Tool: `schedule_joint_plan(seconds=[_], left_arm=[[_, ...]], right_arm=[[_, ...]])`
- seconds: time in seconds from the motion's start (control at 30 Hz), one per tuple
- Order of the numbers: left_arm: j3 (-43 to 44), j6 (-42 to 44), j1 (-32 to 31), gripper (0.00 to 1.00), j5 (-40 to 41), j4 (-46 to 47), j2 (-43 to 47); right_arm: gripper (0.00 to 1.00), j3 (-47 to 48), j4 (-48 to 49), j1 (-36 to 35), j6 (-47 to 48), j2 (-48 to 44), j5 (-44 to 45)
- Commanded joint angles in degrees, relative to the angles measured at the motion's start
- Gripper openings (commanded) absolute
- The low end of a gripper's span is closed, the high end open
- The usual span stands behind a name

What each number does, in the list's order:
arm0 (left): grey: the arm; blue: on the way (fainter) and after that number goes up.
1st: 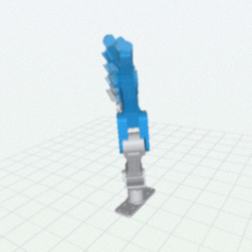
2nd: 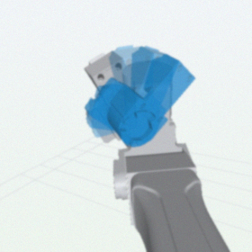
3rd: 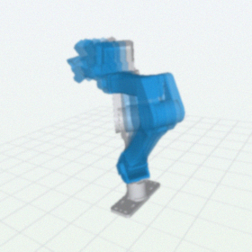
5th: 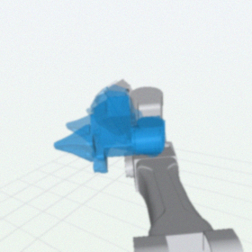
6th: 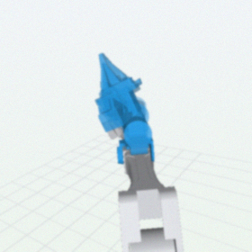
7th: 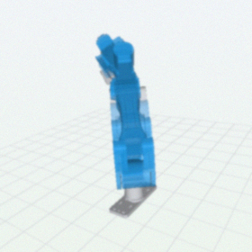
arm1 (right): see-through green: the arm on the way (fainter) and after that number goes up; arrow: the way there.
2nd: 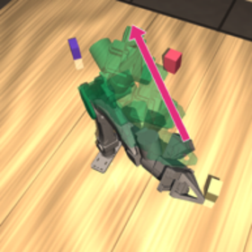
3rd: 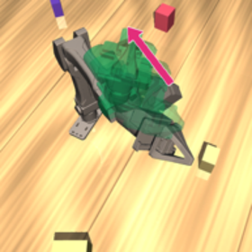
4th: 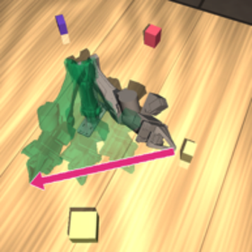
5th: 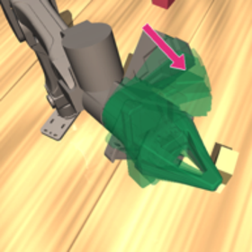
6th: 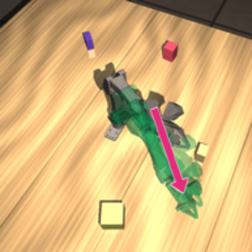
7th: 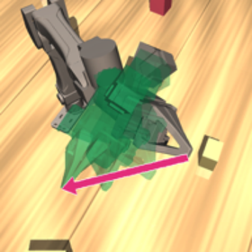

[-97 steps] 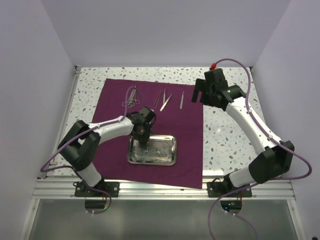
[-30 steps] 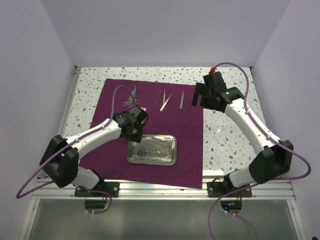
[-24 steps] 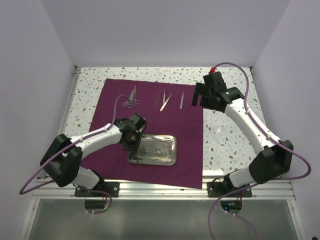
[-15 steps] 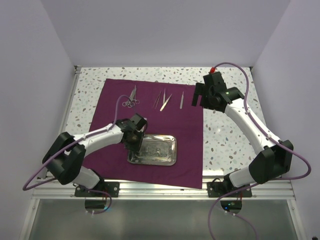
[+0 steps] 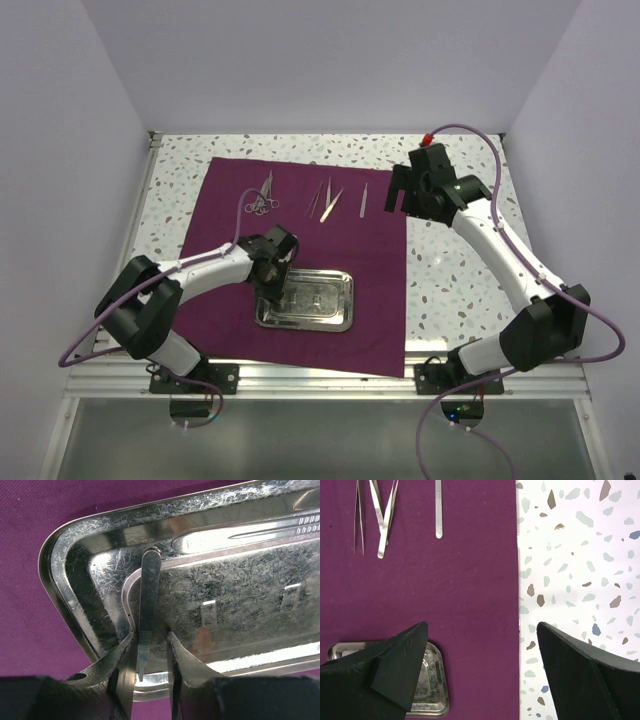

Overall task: Open and lay out the surgical kit
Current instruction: Pick up the medical item from the container.

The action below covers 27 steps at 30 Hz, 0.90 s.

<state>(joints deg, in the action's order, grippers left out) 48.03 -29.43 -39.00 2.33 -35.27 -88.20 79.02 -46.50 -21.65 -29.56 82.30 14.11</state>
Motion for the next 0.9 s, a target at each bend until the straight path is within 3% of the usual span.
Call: schedule_joint_plan(seconds=[0.0,0.43,0.87], left_arm=[[-1.01,0.07,0.59,0.31,3.03,3.36,-4.34],[5.22,4.03,6.66,0.25,3.65,4.07,-9.61],[8.66,5.08,6.92,0.24,3.3,3.19,-12.61]], right_arm=[[0.93,-0.01,-0.43,-0.15,-0.58,-2.14,1.27],[0.93,0.25,-0.78,-0.15,-0.94,-2.15,1.54],[0.93,0.25,-1.14,-0.06,-0.94,-2.32,2.5]])
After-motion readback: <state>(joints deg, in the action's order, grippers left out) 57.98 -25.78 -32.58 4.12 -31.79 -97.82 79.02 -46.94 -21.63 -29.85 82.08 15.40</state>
